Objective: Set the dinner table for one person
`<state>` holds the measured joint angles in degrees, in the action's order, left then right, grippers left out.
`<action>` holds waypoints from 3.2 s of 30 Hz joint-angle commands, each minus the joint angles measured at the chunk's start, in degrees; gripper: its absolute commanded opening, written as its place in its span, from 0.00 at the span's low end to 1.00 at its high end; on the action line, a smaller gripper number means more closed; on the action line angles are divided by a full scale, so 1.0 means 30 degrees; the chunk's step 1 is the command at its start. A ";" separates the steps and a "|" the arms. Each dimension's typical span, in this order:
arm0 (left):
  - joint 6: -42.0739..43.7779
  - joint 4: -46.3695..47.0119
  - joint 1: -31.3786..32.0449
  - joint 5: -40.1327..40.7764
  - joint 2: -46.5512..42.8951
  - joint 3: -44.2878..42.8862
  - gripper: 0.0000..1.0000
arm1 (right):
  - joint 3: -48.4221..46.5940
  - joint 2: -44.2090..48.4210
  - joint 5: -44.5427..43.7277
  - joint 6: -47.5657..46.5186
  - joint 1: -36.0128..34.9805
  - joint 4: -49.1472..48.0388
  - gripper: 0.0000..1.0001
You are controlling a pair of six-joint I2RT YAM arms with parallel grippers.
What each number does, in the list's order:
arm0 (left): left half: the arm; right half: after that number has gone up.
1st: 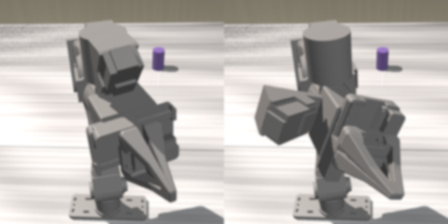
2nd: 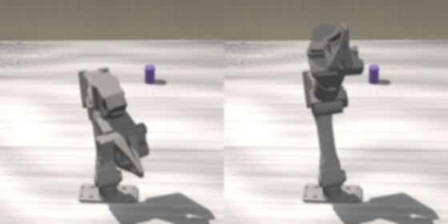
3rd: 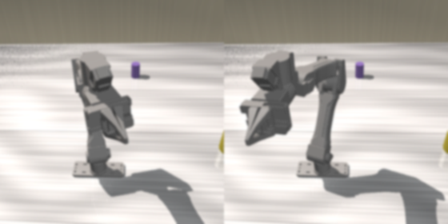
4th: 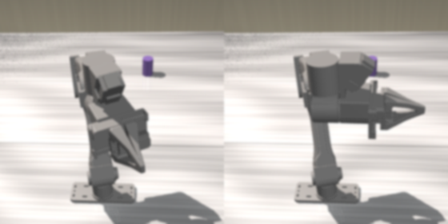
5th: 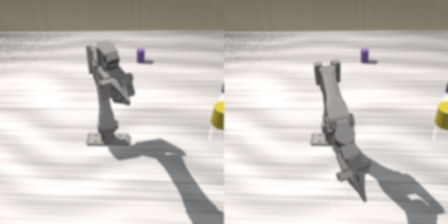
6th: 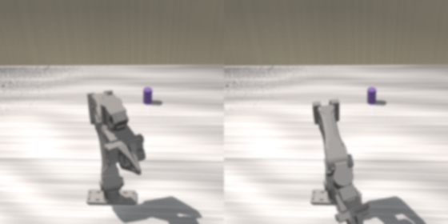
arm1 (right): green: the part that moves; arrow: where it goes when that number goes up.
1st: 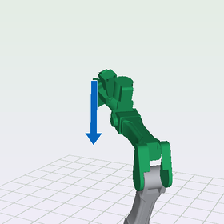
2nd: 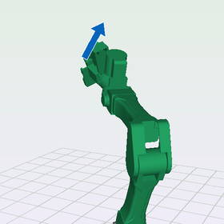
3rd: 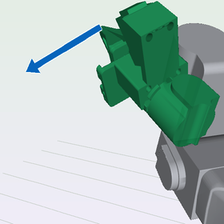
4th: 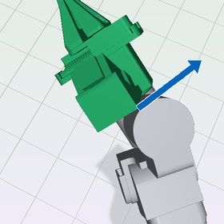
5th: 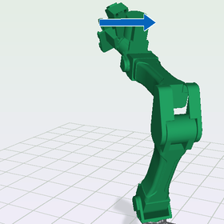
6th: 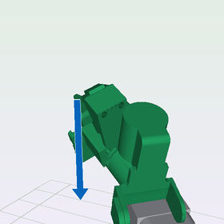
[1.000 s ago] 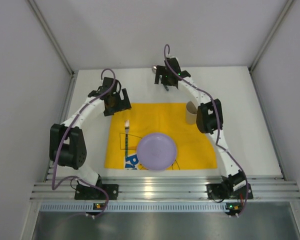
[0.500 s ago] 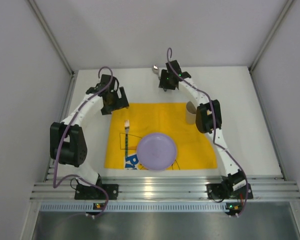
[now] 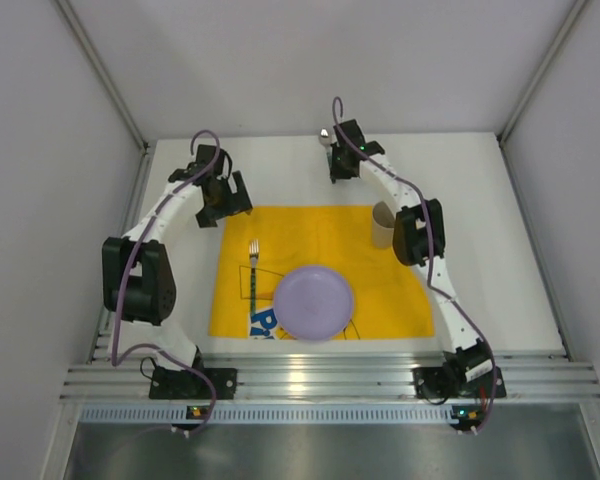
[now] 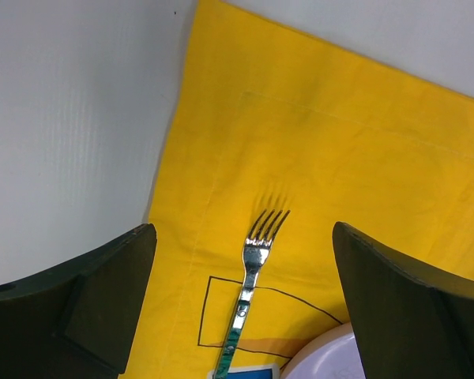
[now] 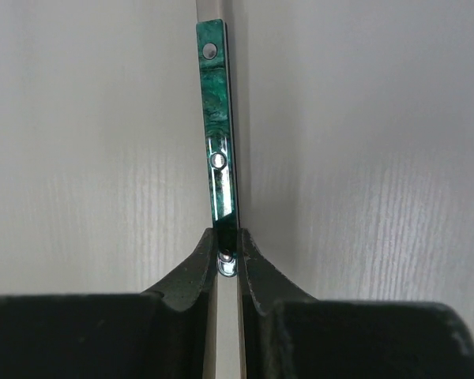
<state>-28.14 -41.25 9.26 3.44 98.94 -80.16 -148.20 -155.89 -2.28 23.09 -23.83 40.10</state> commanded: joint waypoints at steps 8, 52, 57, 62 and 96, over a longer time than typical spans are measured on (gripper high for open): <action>0.0532 0.0069 -0.0097 -0.1761 0.1064 -0.1757 0.98 | 0.0268 0.1923 -0.1407 -0.1397 0.0708 0.3127 0.00; 0.1792 -0.0222 -0.0097 -0.3054 -0.1893 0.1846 0.98 | 0.3757 0.3189 -0.0584 -0.2599 0.3551 0.1517 0.78; 0.1763 -0.0720 -0.0127 -0.2320 -0.2012 0.1760 0.99 | 0.3492 0.2483 -0.1697 -0.2804 0.3756 0.1780 0.70; 0.1763 -0.0809 -0.0185 -0.2027 -0.1836 0.1467 0.99 | 0.4106 0.2453 -0.3189 -0.3272 0.3727 0.2541 0.46; -0.0258 0.1712 -0.0127 -0.3931 -0.5115 0.3956 0.99 | 1.3473 2.3039 -1.1339 -0.1731 0.1628 0.8606 0.00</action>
<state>-27.81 -37.67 9.04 -8.32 86.21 -67.18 -114.39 -95.74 -34.79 12.43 -12.58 60.07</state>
